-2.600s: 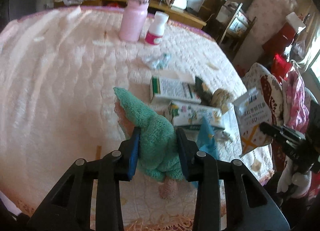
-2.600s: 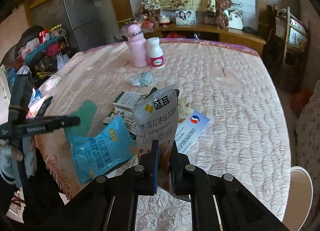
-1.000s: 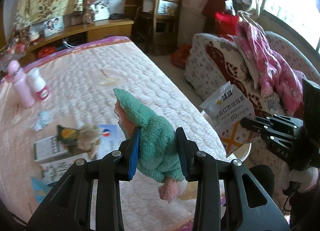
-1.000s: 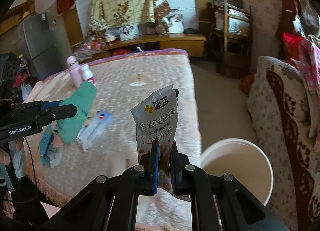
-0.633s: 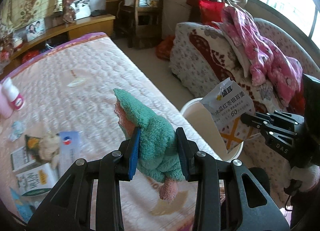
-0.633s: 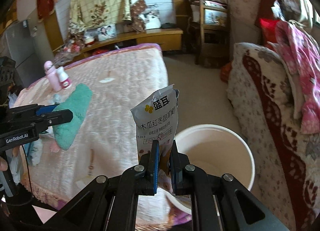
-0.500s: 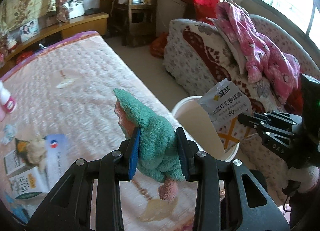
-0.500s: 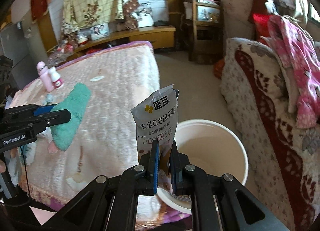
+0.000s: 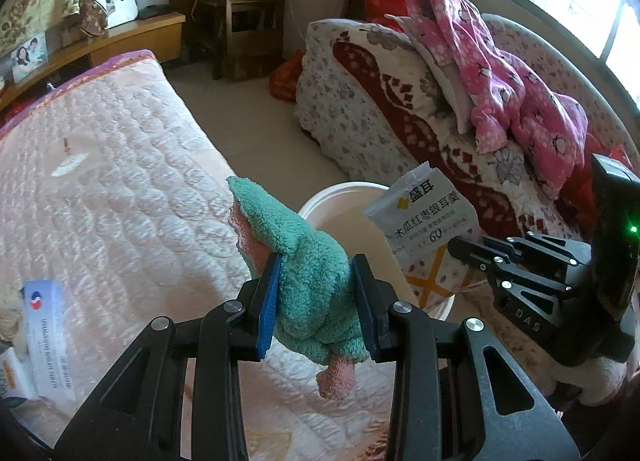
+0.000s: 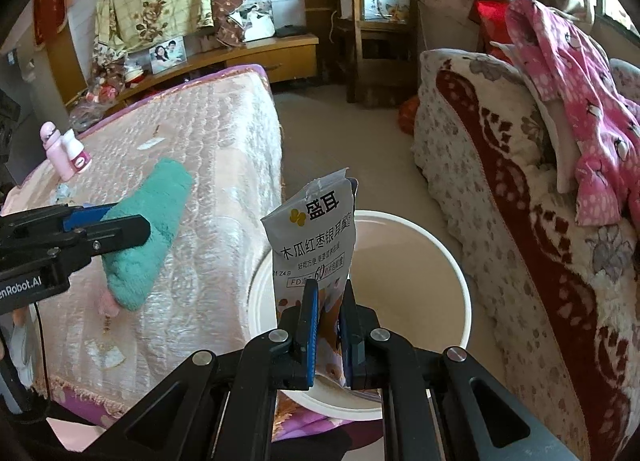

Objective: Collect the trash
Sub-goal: 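Carry the snack bag and green cloth in both tools over the white bucket, then move both open tools back over the remaining trash on the bed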

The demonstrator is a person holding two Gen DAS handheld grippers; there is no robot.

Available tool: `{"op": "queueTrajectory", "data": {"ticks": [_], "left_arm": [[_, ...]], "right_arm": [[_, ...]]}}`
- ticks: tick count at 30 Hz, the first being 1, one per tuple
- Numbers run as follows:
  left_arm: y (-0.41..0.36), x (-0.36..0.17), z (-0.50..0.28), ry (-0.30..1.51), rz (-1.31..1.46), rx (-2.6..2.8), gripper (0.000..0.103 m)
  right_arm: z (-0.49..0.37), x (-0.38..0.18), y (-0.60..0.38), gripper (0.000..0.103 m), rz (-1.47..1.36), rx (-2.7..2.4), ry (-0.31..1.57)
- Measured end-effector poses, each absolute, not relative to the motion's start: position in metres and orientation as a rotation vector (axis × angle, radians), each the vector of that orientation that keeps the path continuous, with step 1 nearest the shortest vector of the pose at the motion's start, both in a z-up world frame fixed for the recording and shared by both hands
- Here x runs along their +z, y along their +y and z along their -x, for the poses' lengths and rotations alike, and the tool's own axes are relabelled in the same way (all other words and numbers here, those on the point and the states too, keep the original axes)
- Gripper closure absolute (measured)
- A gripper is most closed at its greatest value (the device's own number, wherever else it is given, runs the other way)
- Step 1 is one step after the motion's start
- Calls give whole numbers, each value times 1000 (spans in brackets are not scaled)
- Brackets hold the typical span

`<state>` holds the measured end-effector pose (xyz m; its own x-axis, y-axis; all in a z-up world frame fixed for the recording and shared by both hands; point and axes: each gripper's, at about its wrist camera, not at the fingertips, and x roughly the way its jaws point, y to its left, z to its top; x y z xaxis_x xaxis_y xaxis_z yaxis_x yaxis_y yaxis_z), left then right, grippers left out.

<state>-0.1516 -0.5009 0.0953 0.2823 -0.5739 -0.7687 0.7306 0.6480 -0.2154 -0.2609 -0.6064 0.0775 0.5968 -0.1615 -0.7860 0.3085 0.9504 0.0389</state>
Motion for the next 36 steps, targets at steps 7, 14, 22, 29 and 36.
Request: {"op": "queueTrajectory", "data": {"ticks": [7,14,22,29,36], "left_arm": [[-513,87,150,949,-186,-890,71],[-520,81,149,952,-173,-892,70],[-520,81,146,954,-126,-913,63],[-515,92,150,937,-113,-942,54],[-503,98,154,919,-122,-928,52]], "right_arm": [[260,68,-613,94,-189,-288,901],[259,60,-621,94,-226,-306,898],[257,56,-628,94,-276,-351,872],[258,58,-627,76,-275,-354,871],[260,67,-617,75,-261,-341,857]]}}
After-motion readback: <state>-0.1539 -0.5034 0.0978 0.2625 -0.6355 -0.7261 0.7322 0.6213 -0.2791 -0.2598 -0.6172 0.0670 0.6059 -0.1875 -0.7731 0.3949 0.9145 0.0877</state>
